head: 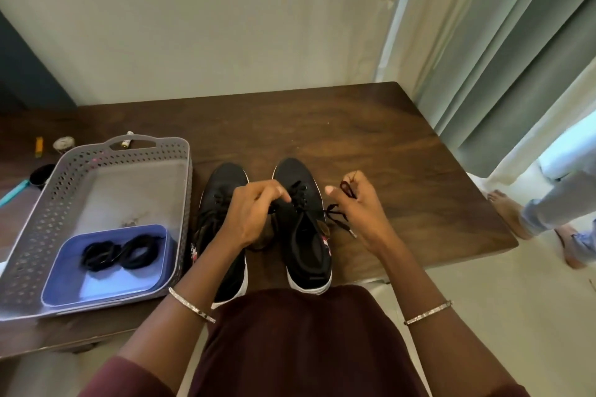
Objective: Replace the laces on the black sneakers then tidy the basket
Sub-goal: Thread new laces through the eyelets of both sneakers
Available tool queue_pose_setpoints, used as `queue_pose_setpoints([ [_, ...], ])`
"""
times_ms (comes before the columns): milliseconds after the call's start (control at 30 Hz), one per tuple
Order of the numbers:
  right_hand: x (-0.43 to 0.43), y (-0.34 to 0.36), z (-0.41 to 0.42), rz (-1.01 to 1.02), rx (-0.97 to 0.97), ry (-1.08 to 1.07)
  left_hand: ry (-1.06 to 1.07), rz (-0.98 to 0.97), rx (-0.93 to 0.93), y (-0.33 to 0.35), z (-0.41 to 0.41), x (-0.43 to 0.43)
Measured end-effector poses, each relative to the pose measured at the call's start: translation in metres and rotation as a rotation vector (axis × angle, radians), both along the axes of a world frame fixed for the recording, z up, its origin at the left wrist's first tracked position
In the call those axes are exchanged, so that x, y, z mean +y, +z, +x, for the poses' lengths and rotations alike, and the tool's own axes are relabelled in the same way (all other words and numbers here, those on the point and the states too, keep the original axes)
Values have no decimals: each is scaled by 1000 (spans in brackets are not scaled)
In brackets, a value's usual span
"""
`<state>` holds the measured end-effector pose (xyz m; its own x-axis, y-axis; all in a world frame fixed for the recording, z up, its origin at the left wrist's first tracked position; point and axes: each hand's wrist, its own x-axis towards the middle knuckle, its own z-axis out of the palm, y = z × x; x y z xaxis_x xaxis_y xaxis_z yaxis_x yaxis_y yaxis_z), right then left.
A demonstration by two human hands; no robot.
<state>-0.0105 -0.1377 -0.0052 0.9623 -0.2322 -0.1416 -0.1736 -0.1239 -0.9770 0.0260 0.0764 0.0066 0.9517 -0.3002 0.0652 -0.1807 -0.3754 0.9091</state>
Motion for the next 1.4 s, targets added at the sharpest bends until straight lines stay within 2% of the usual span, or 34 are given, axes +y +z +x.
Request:
queue_pose_setpoints([
  [133, 6, 1, -6, -505, -87, 207, -35, 468, -203, -17, -1, -1],
  [167, 8, 1, -8, -639, -128, 252, -36, 518, -235, -19, -1, -1],
  [233, 8, -2, -11, -794, -171, 280, -21, 506, -245, -22, -3, -2],
  [367, 13, -6, -22, -868, -73, 104, 52, 484, -270, -20, -11, -5],
  [533, 38, -4, -31, -816, 53, -198, 265, 588, -297, -14, -28, -19],
  [767, 64, -19, -38, -747, 98, -416, 454, 496, -235, -21, -45, -34],
  [1100, 68, -27, -36, -707, 101, -525, 623, 333, -168, -36, -56, -46],
  [1300, 69, -28, -35, -708, 91, -526, 616, 265, -163, -41, -55, -48],
  [1400, 65, -28, -34, -665, 123, -472, 540, 318, -175, -41, -50, -41],
])
